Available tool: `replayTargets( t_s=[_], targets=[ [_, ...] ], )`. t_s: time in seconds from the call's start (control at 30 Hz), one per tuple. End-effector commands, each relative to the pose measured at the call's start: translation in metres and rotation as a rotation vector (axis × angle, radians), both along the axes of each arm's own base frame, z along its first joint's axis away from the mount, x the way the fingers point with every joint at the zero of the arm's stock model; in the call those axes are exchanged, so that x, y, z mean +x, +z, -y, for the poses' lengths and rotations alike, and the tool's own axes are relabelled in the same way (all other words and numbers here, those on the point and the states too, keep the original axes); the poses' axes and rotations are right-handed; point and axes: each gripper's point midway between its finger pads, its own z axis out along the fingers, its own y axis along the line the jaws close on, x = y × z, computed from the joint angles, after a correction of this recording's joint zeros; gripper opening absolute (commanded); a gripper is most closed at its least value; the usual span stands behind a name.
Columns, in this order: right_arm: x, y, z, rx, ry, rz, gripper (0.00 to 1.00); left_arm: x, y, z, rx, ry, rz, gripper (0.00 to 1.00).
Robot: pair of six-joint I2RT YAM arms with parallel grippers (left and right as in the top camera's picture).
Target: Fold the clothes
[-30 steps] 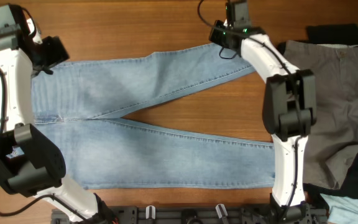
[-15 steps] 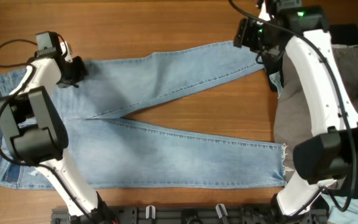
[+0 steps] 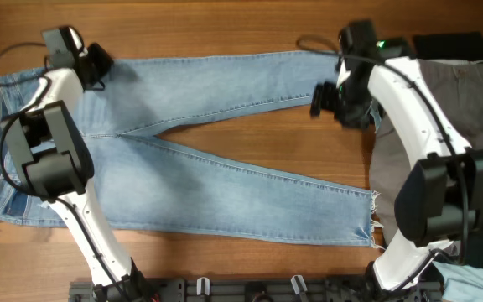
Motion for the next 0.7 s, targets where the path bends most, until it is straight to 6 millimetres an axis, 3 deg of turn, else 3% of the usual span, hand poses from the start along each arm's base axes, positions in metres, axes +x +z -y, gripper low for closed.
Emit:
replayTargets(
  t_s=[0.0, 0.1, 0.2, 0.3, 0.33, 0.53, 0.6, 0.67],
  targets=[
    [-0.039, -0.04, 0.003, -0.004, -0.017, -0.147, 0.79, 0.024, 0.076, -0.01, 0.059, -0.087, 0.087, 0.2],
    [-0.074, -0.067, 0.007, -0.015, -0.049, -0.254, 0.72, 0.015, 0.132, -0.02, 0.113, -0.112, 0.081, 0.29],
    [-0.103, -0.08, -0.005, 0.064, -0.046, -0.342, 0.42, -0.006, 0.174, -0.031, 0.146, -0.096, 0.051, 0.34],
    [-0.119, -0.091, -0.008, 0.089, -0.064, -0.38, 0.13, -0.042, 0.195, -0.034, 0.126, -0.072, -0.026, 0.34],
    [-0.121, -0.097, -0.007, 0.086, -0.084, -0.377, 0.08, -0.055, 0.196, -0.033, 0.112, -0.07, -0.063, 0.34],
    [-0.114, -0.146, -0.004, 0.086, -0.196, -0.24, 0.07, -0.122, 0.18, -0.032, 0.057, -0.032, -0.319, 0.31],
    [-0.098, -0.155, 0.002, 0.068, -0.234, -0.156, 0.06, -0.143, 0.172, -0.038, 0.07, -0.004, -0.412, 0.27],
    [-0.067, -0.155, 0.005, 0.089, -0.244, -0.037, 0.04, -0.161, 0.167, -0.044, 0.069, 0.017, -0.482, 0.27]
  ],
)
